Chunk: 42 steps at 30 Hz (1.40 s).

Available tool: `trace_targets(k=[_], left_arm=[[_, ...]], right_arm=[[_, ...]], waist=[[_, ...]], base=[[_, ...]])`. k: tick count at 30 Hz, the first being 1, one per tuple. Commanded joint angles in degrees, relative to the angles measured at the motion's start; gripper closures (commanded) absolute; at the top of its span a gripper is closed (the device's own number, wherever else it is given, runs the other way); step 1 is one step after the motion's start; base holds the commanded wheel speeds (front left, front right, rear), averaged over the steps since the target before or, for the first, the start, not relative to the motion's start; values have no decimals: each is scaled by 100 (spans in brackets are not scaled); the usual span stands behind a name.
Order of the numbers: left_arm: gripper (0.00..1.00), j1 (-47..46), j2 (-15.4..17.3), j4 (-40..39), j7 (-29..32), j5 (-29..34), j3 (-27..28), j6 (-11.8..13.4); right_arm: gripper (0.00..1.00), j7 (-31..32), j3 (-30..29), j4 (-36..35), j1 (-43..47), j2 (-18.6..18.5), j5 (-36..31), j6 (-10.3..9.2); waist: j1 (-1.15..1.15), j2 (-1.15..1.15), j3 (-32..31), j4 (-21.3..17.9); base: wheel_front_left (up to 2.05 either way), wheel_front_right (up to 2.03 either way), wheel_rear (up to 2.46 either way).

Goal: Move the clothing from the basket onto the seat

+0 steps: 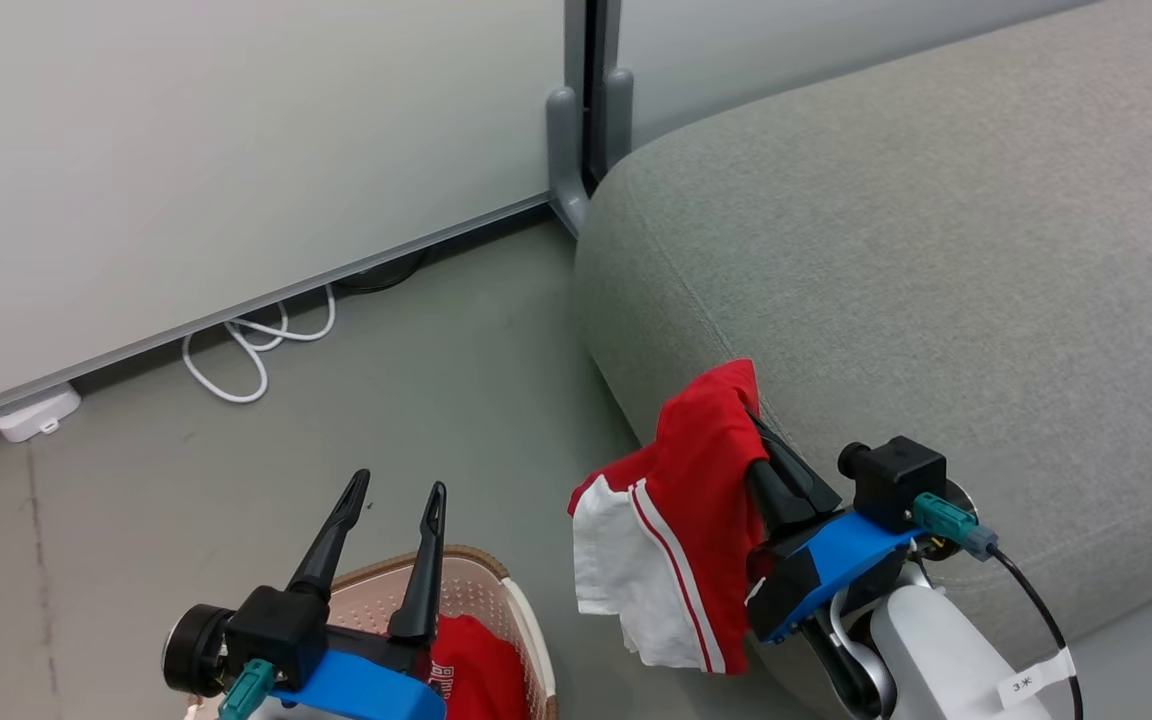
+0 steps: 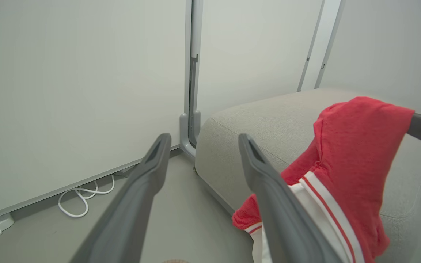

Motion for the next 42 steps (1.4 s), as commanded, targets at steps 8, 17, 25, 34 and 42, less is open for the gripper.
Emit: trace_targets(k=[8,17,25,34,42], left_arm=[[0,-173,-32,-82,-26,144,132,-59],[0,-224,25,-114,-25,218,232,-80],[0,-223,42,-71,-26,223,178,-93],[0,-271,88,-130,-25,207,171,-93],[0,-501,337,-404,-25,298,118,-81]], right_arm=[[100,74,20,-405,150,-13,52,3],[100,65,4,-585,234,-11,96,3],[100,32,-63,-608,266,-11,121,3],[100,53,-434,-698,-142,-11,-165,3],[100,289,-1573,-919,-1325,-9,-636,3]], waist=[[0,0,307,-660],[0,0,429,-1001],[0,0,429,-1030],[0,0,583,-925],[0,0,1244,-767]], base=[[0,0,0],[0,0,0],[0,0,0],[0,0,0],[0,0,0]])
